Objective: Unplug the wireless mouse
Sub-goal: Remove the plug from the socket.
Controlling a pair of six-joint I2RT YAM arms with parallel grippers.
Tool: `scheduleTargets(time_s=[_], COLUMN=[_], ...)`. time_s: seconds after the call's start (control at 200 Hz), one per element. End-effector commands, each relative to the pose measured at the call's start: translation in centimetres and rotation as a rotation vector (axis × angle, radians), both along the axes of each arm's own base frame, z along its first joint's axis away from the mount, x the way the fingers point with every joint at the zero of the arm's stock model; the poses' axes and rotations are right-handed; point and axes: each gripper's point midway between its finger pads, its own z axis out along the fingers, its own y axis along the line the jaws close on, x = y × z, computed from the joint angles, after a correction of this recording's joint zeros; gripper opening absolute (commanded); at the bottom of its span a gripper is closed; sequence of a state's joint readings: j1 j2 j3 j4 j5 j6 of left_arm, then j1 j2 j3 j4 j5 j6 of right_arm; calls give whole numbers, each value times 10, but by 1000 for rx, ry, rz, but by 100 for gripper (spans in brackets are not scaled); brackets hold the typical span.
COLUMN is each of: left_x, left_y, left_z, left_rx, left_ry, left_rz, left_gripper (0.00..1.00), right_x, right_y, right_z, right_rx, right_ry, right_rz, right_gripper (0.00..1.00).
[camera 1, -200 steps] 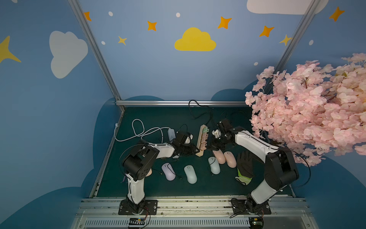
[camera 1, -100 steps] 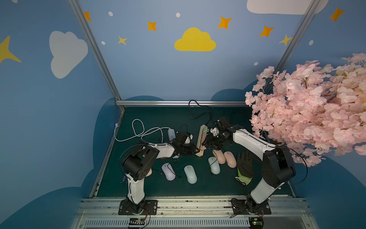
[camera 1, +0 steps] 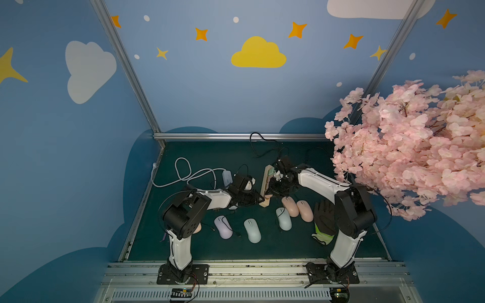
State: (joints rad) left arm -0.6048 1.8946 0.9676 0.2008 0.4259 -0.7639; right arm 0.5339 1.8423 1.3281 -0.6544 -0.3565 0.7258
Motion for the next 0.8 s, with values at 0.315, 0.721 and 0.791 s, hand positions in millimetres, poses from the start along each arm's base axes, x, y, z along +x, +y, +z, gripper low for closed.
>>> scheduleTargets(time_s=[0.315,0.721,0.791], left_x=[-8,-7,-6], left_y=[31,24,25], left_z=[-54,-53,-54], left_rx=[136,93,98], left_ry=[113,112,113], left_rz=[69,56,63], left_gripper=[47,43,31], right_x=[9,14,14], right_y=[7,13,10], right_z=[5,8,8], right_rx=[48,105,92], right_ry=[-8,-6,-4], right_rz=[36,45,41], right_gripper=[16,12,12])
